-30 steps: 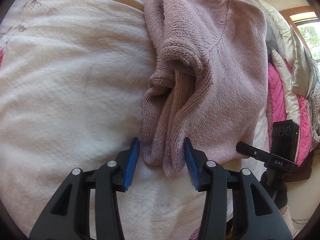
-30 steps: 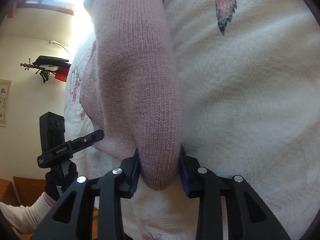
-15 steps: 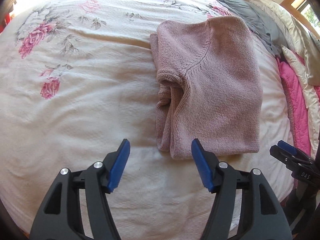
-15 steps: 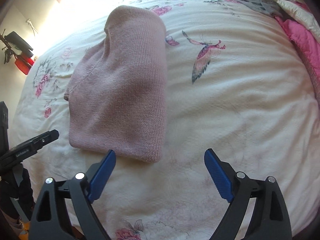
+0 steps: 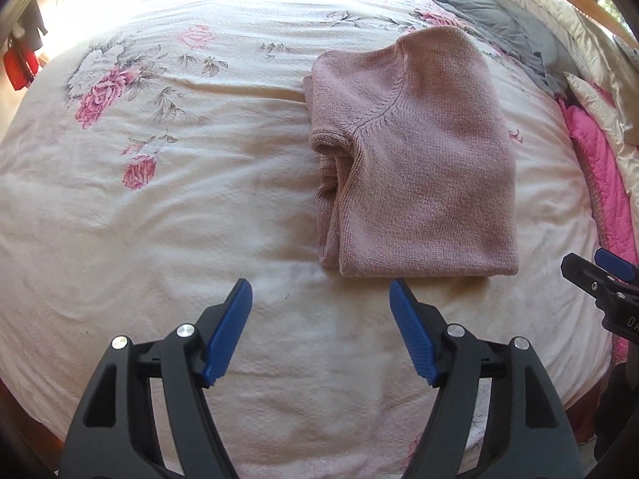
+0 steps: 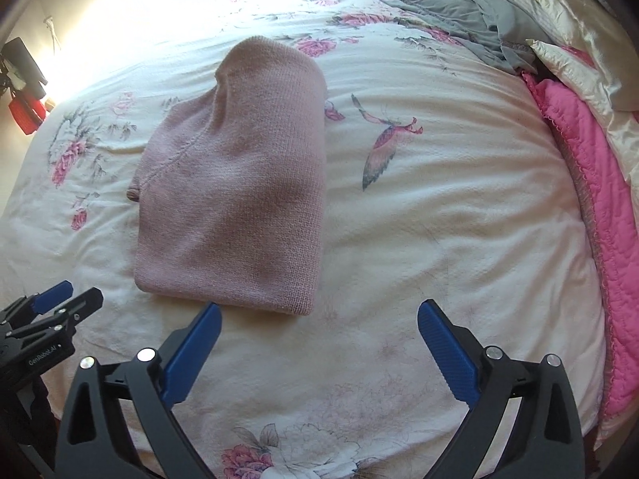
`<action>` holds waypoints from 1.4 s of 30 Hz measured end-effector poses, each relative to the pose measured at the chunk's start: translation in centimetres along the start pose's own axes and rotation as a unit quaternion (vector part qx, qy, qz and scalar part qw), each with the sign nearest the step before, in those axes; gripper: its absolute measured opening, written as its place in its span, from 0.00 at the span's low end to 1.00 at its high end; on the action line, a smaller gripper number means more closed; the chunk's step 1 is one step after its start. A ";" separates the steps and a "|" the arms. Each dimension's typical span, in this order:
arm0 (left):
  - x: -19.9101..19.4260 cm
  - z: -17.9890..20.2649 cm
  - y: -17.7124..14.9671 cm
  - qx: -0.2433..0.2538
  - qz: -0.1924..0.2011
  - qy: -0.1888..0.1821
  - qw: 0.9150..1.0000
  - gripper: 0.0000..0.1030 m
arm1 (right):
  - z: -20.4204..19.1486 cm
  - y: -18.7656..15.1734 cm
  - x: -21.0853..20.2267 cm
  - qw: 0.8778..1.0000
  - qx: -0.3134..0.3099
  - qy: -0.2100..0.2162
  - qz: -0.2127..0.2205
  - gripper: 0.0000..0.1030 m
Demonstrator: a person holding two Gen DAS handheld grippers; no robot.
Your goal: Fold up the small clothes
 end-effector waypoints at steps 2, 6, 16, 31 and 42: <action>-0.3 0.0 -0.1 0.003 0.003 0.004 1.000 0.69 | -0.3 0.1 -0.5 1.000 -0.018 -0.021 0.004 0.96; -0.8 0.2 -0.2 0.006 0.005 0.009 1.000 0.70 | -0.8 0.4 -1.4 0.999 -0.028 -0.024 0.012 0.96; -1.2 1.2 -0.7 0.012 0.004 0.002 1.000 0.70 | -0.8 0.1 -1.6 0.999 -0.018 -0.041 -0.003 0.96; -0.4 1.7 -0.4 0.021 0.001 0.001 1.000 0.70 | 0.3 0.2 -0.5 0.999 -0.001 -0.048 -0.018 0.96; -0.1 1.7 -0.6 0.018 -0.003 0.002 1.000 0.70 | 0.4 -0.1 -0.3 0.999 0.010 -0.048 -0.022 0.96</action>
Point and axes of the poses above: each gripper's, at about its wrist camera, not at the fingertips, and x roughly the way its jaws point, z to its right, y to its top, the point moved 3 cm from there along x, roughly the way its jaws point, and after that the axes turned 14 degrees about z, right-handed, at the moved point
